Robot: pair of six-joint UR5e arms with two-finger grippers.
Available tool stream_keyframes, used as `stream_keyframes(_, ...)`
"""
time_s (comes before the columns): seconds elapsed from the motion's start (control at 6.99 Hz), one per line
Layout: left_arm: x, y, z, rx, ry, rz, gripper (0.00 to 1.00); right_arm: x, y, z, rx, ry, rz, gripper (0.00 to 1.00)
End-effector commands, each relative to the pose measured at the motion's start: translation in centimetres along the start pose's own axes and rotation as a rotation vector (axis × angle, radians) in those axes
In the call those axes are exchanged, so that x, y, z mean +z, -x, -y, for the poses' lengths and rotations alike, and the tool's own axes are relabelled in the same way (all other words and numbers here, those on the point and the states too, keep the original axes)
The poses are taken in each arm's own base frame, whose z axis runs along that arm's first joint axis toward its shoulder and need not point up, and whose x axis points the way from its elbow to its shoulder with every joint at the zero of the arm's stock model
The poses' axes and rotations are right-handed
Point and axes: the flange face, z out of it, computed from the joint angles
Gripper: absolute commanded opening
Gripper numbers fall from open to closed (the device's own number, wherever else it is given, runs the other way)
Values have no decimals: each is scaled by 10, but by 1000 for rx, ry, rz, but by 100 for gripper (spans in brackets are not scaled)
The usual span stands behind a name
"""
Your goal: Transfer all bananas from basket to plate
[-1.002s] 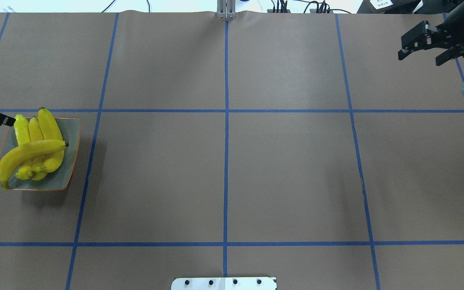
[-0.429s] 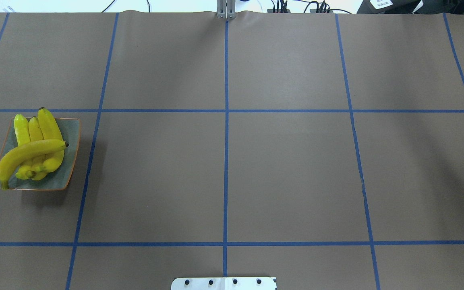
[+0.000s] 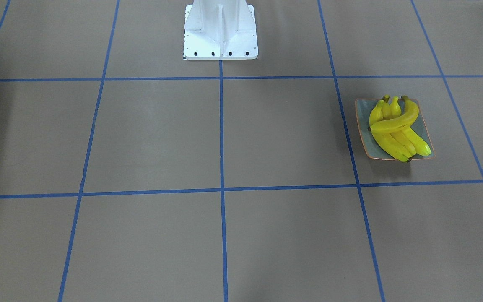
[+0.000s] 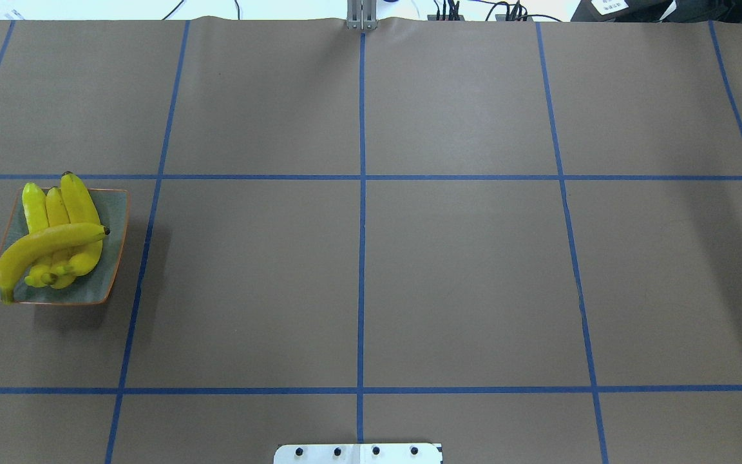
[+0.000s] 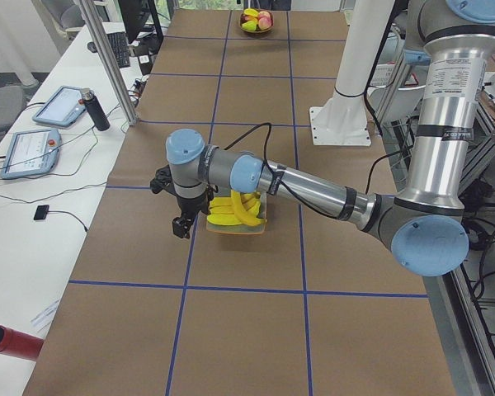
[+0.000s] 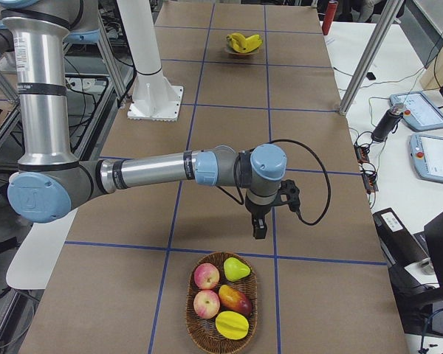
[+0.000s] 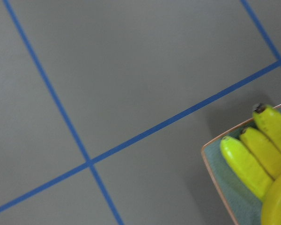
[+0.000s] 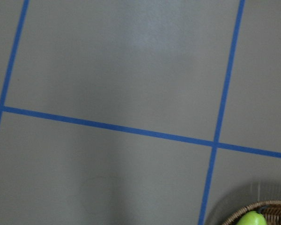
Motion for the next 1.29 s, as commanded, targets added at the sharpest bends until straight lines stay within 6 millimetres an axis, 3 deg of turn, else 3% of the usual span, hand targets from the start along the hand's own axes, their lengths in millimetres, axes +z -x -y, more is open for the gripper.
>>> stream_keyframes(0.0, 1, 27, -31, -78, -3, -2, 100, 0, -23, -21, 46, -3, -5, 100)
stream_keyframes(0.29, 2, 27, -34, -206, -2, -2, 100, -5, -21, -16, 34, -11, -27, 100)
stream_keyframes(0.57, 10, 31, -48, -222, 15, -6, 100, 7, -32, -24, 65, 16, -23, 100)
stream_keyframes(1.14, 14, 33, -50, -326, 22, -6, 100, 15, -44, -29, 143, 31, -14, 100)
